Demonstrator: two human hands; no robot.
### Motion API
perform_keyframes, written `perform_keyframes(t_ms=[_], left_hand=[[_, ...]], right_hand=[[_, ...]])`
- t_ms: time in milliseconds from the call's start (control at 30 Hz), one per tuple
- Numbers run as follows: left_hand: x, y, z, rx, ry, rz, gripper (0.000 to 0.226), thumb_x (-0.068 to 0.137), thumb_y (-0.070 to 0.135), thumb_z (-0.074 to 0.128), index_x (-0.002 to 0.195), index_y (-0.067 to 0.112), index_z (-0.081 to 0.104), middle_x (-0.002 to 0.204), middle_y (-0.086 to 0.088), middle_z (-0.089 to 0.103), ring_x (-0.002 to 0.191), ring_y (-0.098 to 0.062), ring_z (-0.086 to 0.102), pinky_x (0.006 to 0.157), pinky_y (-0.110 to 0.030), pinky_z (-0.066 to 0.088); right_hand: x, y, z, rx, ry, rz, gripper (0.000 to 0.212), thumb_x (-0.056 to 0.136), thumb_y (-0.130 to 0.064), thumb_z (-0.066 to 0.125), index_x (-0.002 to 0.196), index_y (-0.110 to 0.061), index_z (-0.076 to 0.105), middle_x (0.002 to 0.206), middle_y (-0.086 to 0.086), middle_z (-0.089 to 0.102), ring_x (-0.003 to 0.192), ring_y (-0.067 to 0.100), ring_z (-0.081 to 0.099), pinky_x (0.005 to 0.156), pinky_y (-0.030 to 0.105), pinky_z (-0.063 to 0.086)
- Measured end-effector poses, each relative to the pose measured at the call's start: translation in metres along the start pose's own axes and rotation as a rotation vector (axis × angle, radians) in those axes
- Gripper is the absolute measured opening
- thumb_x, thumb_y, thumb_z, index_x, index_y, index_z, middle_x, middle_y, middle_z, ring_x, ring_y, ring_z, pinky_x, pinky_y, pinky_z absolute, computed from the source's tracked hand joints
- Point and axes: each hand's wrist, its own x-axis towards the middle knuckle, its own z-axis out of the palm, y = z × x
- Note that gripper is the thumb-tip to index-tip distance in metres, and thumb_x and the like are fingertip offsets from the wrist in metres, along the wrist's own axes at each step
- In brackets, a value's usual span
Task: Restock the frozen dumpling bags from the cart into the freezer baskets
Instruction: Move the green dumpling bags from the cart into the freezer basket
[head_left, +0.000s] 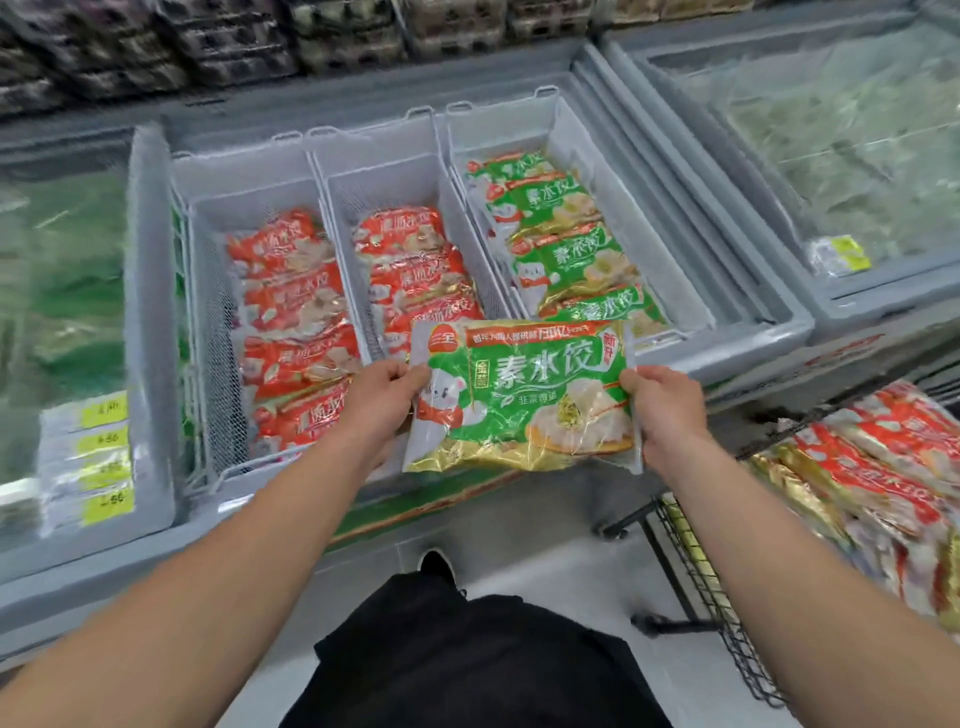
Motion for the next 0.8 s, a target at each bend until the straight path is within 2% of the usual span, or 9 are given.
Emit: perform_keyframes(t_ms=[67,133,233,367,467,533,633,733,800], left_hand=[[0.017,0.004,-0.016,-0.015,0.016,-0.001,0.029,0.095,0.026,0.066,0.072,0.015,0.051,0.059,-0.006,0.043,0.056,-0.018,0.041,0.056,-0.032,0.034],[0.033,0.006,-0.027,-0.036,0.032,-0.021,0.033,0.094,0.024,0.067,0.07,0.015,0.047,0.057,-0.005,0.039,0.051,-0.017,0.036,0.051,-0.029,0.027],[0.052,0.014,-0.037,-0.042,0.051,-0.01,0.036,0.092,0.025,0.069,0.065,0.018,0.046,0.064,-0.011,0.046,0.059,-0.021,0.045,0.057,-0.033,0.034],[0.086,0.024,-0.041,-0.088,0.079,-0.051,0.034,0.089,0.027,0.07,0.065,0.02,0.048,0.079,-0.012,0.056,0.07,-0.026,0.05,0.061,-0.037,0.037],[0.112,0.039,-0.03,-0.111,0.087,-0.058,0.032,0.092,0.023,0.069,0.07,0.016,0.047,0.076,-0.014,0.051,0.069,-0.026,0.047,0.056,-0.033,0.034],[0.13,0.052,-0.018,-0.133,0.083,-0.057,0.029,0.09,0.02,0.069,0.071,0.015,0.048,0.079,-0.012,0.05,0.07,-0.026,0.046,0.059,-0.035,0.033],[0.16,0.071,0.005,-0.173,0.118,-0.116,0.03,0.089,0.014,0.069,0.069,0.017,0.047,0.086,-0.013,0.054,0.075,-0.028,0.052,0.061,-0.039,0.038],[0.193,0.096,0.035,-0.189,0.163,-0.145,0.02,0.088,0.012,0.07,0.078,0.014,0.052,0.088,-0.016,0.06,0.077,-0.03,0.056,0.067,-0.045,0.045],[0.218,0.113,0.057,-0.183,0.195,-0.158,0.022,0.087,0.012,0.071,0.076,0.015,0.052,0.084,-0.016,0.058,0.076,-0.028,0.056,0.067,-0.045,0.044]], right_hand=[[0.008,-0.011,0.025,-0.023,-0.013,-0.01,0.013,0.09,-0.014,0.066,0.078,-0.02,0.067,0.096,0.008,0.073,0.095,0.03,0.069,0.093,0.05,0.055],[0.014,-0.023,0.043,-0.039,-0.016,-0.015,0.01,0.09,-0.014,0.066,0.081,-0.019,0.067,0.099,0.009,0.073,0.096,0.029,0.068,0.095,0.05,0.054],[0.027,-0.041,0.062,-0.075,-0.009,-0.044,0.012,0.091,-0.013,0.065,0.082,-0.02,0.064,0.098,0.007,0.071,0.096,0.026,0.066,0.095,0.043,0.053],[0.055,-0.066,0.088,-0.097,-0.012,-0.061,0.024,0.092,-0.011,0.065,0.073,-0.025,0.06,0.081,-0.004,0.064,0.091,0.024,0.063,0.086,0.036,0.052],[0.089,-0.086,0.099,-0.153,-0.033,-0.074,0.022,0.091,-0.014,0.066,0.074,-0.025,0.062,0.086,-0.001,0.068,0.094,0.025,0.065,0.088,0.037,0.052],[0.115,-0.101,0.104,-0.168,-0.051,-0.062,0.021,0.091,-0.014,0.066,0.074,-0.025,0.062,0.091,0.001,0.069,0.096,0.026,0.066,0.09,0.04,0.053],[0.156,-0.125,0.108,-0.181,-0.087,-0.088,0.015,0.093,-0.014,0.065,0.079,-0.019,0.065,0.083,-0.004,0.065,0.081,0.017,0.061,0.079,0.028,0.046],[0.207,-0.152,0.112,-0.219,-0.118,-0.113,0.007,0.094,-0.015,0.063,0.092,-0.014,0.069,0.085,0.001,0.066,0.075,0.014,0.059,0.068,0.024,0.044],[0.247,-0.168,0.117,-0.248,-0.149,-0.126,0.012,0.093,-0.015,0.061,0.083,-0.016,0.068,0.08,0.001,0.065,0.072,0.016,0.058,0.062,0.024,0.044]])
